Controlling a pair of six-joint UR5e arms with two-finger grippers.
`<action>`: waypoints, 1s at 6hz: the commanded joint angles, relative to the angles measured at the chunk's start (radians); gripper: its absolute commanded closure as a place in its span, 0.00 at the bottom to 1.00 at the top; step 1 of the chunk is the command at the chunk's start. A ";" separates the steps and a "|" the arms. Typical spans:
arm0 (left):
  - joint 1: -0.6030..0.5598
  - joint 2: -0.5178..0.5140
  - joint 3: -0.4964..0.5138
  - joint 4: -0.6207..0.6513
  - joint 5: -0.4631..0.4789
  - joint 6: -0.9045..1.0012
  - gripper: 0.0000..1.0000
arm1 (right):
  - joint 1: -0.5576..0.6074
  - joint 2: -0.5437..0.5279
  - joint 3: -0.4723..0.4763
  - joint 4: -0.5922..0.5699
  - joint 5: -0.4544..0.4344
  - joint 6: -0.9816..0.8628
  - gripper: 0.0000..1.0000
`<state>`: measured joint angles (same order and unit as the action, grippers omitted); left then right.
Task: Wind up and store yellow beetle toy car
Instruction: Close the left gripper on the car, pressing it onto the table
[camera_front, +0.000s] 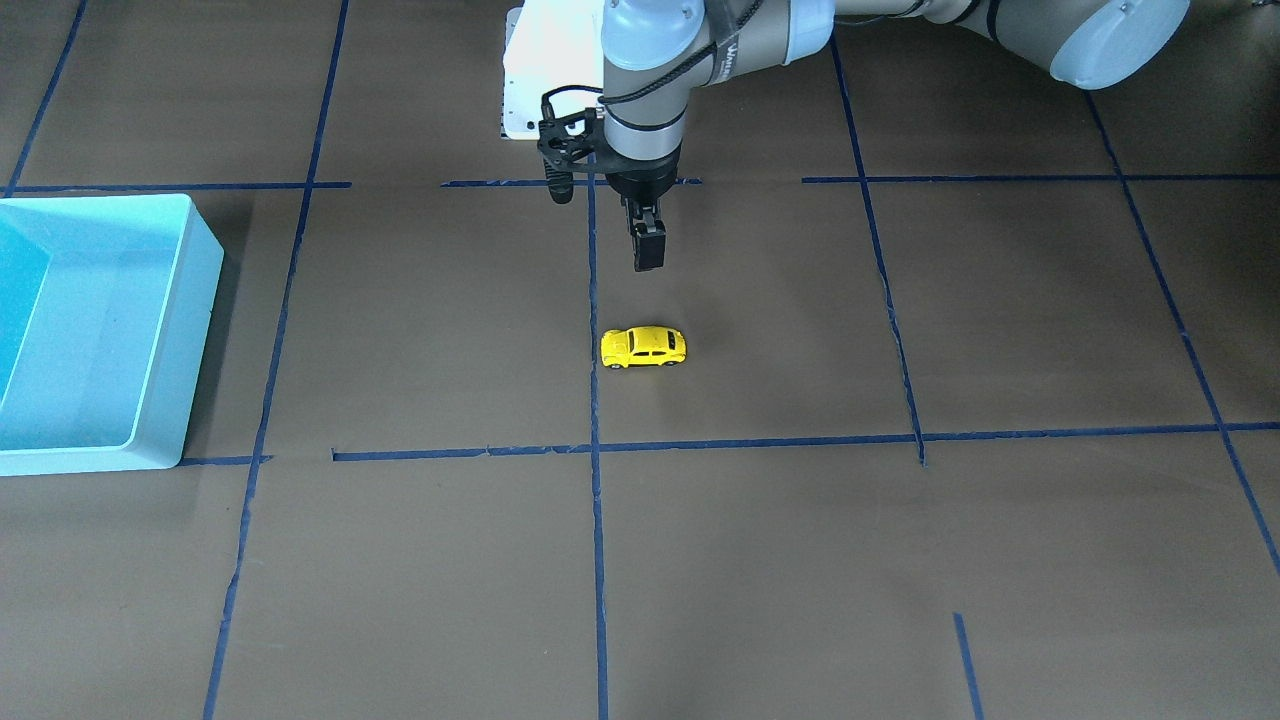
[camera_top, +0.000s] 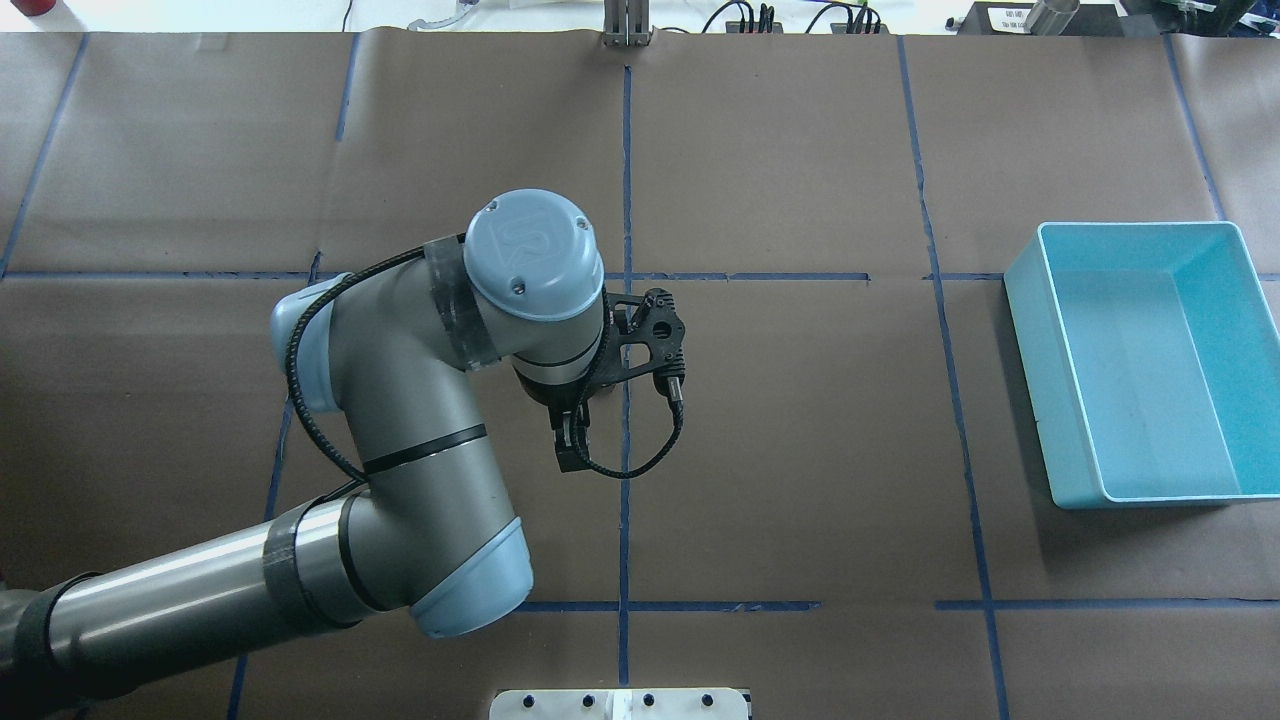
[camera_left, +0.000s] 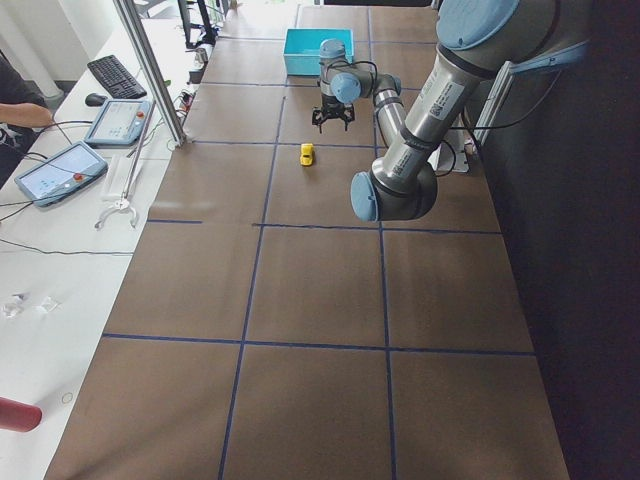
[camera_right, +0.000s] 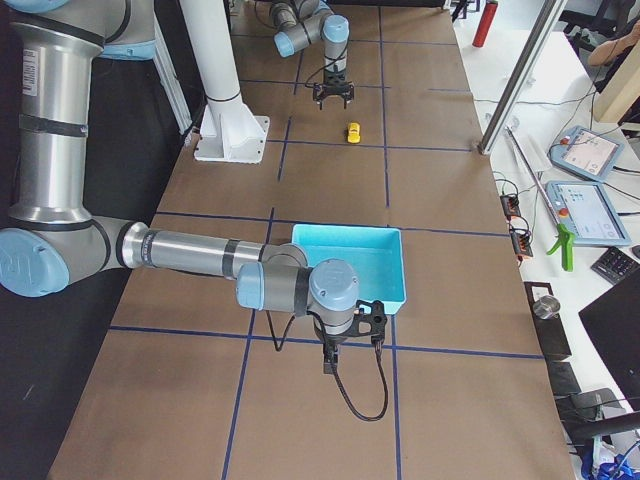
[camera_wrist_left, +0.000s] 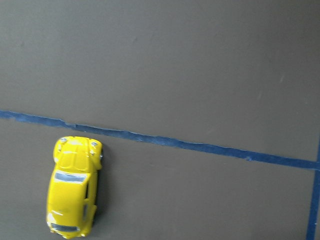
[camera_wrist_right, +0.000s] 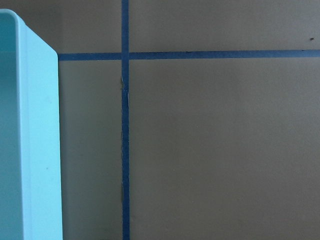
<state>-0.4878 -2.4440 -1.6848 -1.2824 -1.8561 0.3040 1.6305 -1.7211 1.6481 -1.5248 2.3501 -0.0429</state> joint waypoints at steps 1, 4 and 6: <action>-0.002 -0.204 0.180 0.113 0.131 0.230 0.00 | 0.000 -0.003 0.002 0.000 0.005 0.000 0.00; -0.006 -0.294 0.390 0.101 0.126 0.219 0.00 | 0.011 -0.006 0.002 0.000 0.008 0.000 0.00; 0.002 -0.227 0.401 0.040 0.124 0.181 0.00 | 0.011 -0.008 0.002 0.000 0.008 0.000 0.00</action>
<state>-0.4881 -2.7074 -1.2908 -1.2071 -1.7304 0.5028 1.6410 -1.7281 1.6506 -1.5248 2.3577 -0.0430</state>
